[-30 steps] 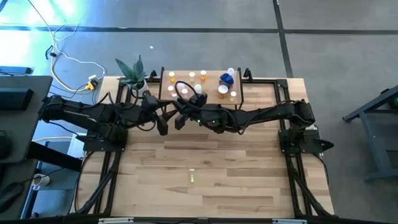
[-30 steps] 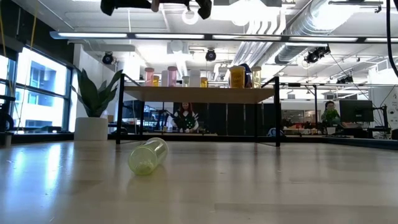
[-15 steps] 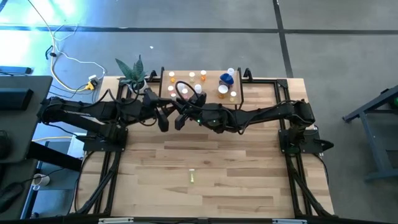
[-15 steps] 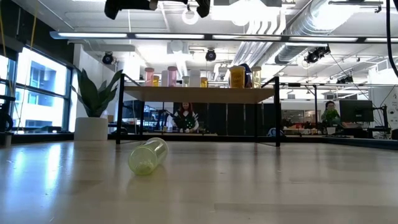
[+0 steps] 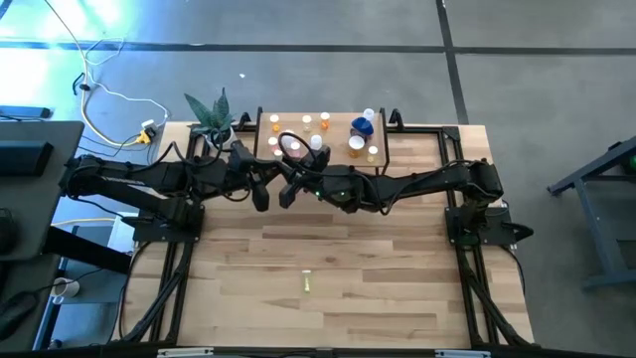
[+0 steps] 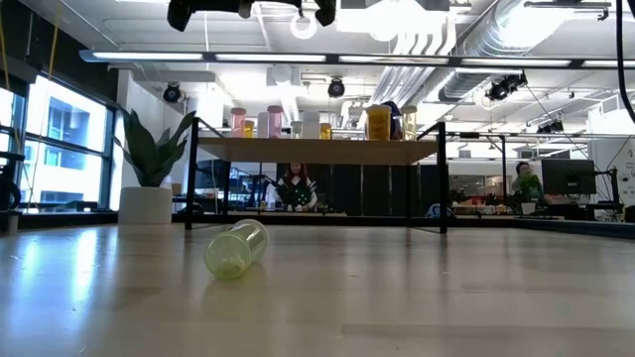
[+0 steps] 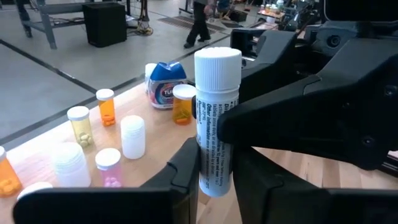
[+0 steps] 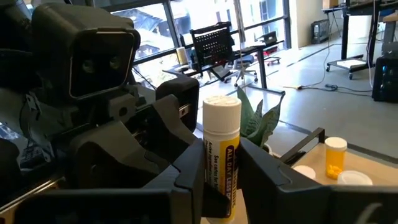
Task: Pick and place medicine bottles onto shelf by color
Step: Put the white yellow pill bottle on the shelf
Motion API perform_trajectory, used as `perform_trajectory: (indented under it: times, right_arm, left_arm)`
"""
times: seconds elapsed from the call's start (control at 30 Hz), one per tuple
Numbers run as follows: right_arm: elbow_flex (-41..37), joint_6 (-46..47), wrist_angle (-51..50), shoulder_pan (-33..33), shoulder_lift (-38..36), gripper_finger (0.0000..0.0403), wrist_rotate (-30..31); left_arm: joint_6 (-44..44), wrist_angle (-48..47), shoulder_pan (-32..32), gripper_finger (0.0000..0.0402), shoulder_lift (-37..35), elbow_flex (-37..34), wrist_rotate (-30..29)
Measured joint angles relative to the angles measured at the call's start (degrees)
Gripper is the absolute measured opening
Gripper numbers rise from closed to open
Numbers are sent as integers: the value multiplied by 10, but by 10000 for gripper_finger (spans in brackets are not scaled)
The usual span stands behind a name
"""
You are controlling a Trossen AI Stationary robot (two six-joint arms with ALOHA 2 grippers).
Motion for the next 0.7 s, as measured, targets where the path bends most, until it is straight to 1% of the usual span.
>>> perform_trajectory:
  times: [0.13, 0.33, 0.47, 0.57, 0.7]
  right_arm:
    - [0, -1, -5, 0, -1, 92, -3]
    - [0, -9, -79, -1, -32, 135, -8]
    - [0, -5, -131, -7, -67, 158, -43]
    - [0, -10, -160, -16, -93, 166, -77]
    - [0, -48, -176, -32, -124, 167, -136]
  left_arm:
    - [2, -1, 0, 62, 0, 0, 0]
    - [26, -1, 0, 61, -1, 0, 2]
    - [26, -1, 0, 61, -5, -1, 4]
    - [26, -2, 1, 61, -10, 1, 29]
    - [25, -2, 4, 61, -9, 9, 93]
